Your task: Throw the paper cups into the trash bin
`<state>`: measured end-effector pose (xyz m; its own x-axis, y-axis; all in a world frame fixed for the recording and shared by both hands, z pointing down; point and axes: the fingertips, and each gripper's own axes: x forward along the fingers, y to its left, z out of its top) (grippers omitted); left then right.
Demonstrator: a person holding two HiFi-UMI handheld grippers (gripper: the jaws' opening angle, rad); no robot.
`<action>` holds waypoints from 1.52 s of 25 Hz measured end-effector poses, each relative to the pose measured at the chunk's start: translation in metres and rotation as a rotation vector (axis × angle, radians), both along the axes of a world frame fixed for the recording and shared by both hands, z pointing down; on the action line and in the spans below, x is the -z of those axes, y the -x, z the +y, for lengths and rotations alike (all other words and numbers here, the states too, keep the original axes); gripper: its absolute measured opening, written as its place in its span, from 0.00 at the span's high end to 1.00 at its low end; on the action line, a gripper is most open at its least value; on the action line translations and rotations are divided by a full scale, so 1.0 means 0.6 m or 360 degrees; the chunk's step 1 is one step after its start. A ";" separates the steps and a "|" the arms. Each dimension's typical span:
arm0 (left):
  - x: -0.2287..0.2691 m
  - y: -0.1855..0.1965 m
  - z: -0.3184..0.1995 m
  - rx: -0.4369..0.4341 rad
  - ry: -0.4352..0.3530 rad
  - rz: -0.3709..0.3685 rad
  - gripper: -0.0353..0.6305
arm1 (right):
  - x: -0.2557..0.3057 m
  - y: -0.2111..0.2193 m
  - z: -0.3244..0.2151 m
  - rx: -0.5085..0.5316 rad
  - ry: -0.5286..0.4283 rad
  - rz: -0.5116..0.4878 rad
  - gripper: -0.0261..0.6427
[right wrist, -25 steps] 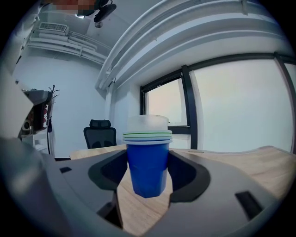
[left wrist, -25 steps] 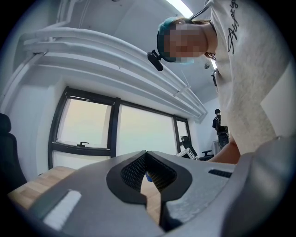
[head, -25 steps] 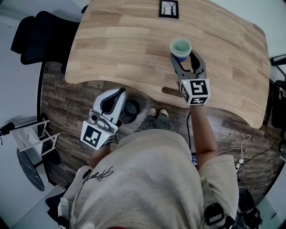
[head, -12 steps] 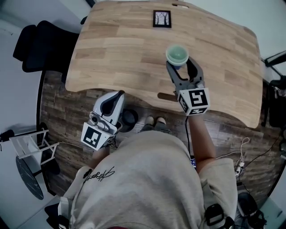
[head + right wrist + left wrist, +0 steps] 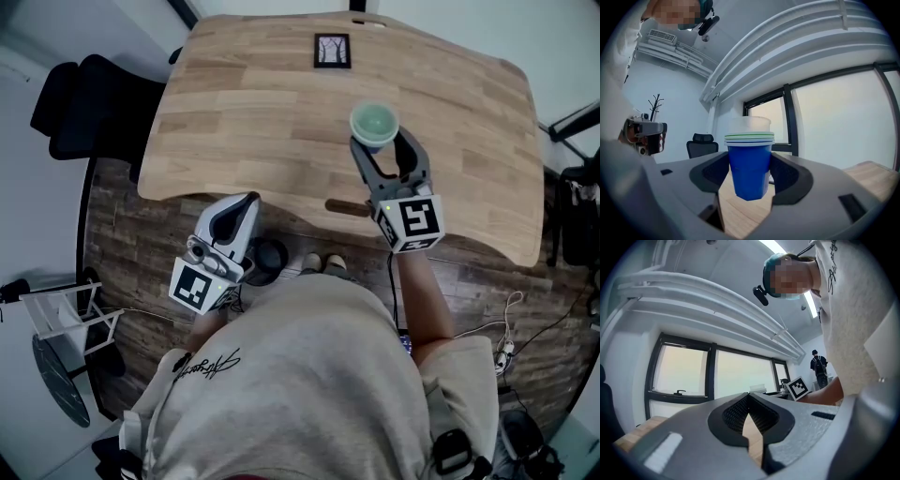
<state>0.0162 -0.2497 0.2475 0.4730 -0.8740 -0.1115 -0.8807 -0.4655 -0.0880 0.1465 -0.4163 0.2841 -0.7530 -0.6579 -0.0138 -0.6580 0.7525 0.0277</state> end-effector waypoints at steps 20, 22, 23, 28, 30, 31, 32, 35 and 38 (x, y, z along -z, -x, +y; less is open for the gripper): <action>0.000 -0.013 0.030 0.0237 -0.0018 -0.0023 0.94 | 0.005 0.033 0.025 0.0260 -0.0030 -0.0067 0.55; -0.003 -0.011 0.036 0.0287 -0.0019 -0.0031 0.94 | 0.000 0.046 0.029 0.0318 -0.0029 -0.0077 0.55; -0.006 -0.009 0.041 0.0313 -0.0017 -0.0033 0.94 | -0.003 0.053 0.032 0.0345 -0.0024 -0.0081 0.55; -0.016 0.012 0.073 0.0465 0.0000 -0.0036 0.94 | -0.013 0.097 0.050 0.0486 -0.0018 -0.0083 0.55; -0.016 0.023 0.089 0.0523 0.0010 -0.0040 0.94 | -0.012 0.118 0.060 0.0543 -0.0025 -0.0086 0.55; -0.016 0.029 0.097 0.0551 0.0013 -0.0042 0.94 | -0.011 0.129 0.065 0.0569 -0.0027 -0.0090 0.55; -0.015 0.037 0.104 0.0580 0.0013 -0.0043 0.94 | -0.009 0.142 0.071 0.0595 -0.0026 -0.0098 0.55; -0.011 0.062 0.127 0.0669 0.0005 -0.0047 0.94 | -0.004 0.182 0.091 0.0683 -0.0019 -0.0124 0.55; -0.009 0.087 0.154 0.0739 0.0000 -0.0056 0.94 | -0.002 0.223 0.117 0.0765 -0.0015 -0.0143 0.55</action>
